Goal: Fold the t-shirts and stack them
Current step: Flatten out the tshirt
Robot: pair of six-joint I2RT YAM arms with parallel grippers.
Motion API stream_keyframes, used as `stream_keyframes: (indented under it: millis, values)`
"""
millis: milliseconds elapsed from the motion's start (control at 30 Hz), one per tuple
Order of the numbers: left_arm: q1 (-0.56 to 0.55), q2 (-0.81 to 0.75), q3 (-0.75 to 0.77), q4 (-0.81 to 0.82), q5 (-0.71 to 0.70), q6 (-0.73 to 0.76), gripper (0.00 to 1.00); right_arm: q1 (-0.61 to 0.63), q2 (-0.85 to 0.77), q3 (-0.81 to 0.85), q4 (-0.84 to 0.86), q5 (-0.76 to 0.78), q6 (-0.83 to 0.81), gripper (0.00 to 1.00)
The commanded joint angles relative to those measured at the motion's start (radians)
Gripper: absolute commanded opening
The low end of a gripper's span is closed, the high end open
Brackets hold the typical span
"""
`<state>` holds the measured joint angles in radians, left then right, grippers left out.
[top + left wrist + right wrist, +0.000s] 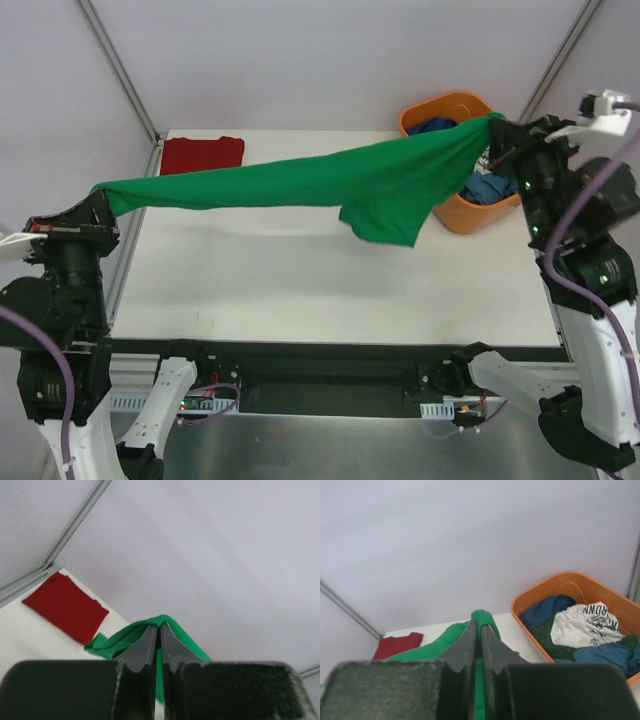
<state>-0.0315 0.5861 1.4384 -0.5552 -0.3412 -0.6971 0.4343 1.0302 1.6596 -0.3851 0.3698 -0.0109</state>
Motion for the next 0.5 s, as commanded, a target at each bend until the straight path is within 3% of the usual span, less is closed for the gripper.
stream_keyframes:
  millis: [0, 233, 367, 467]
  values:
    - [0.004, -0.020, 0.030, 0.043, 0.054, 0.044, 0.00, -0.006, -0.090, -0.011, -0.018, -0.083, -0.040, 0.01]
    - [0.004, 0.062, -0.038, 0.044, 0.080, 0.035, 0.00, -0.009, -0.044, -0.081, -0.064, 0.043, -0.072, 0.01]
    - [0.004, 0.138, -0.246, 0.044, 0.131, -0.025, 0.00, -0.026, 0.054, -0.204, -0.063, 0.107, -0.063, 0.03]
    - [0.004, 0.227, -0.430, 0.049, 0.192, -0.105, 0.00, -0.068, 0.190, -0.287, -0.066, 0.071, -0.031, 0.06]
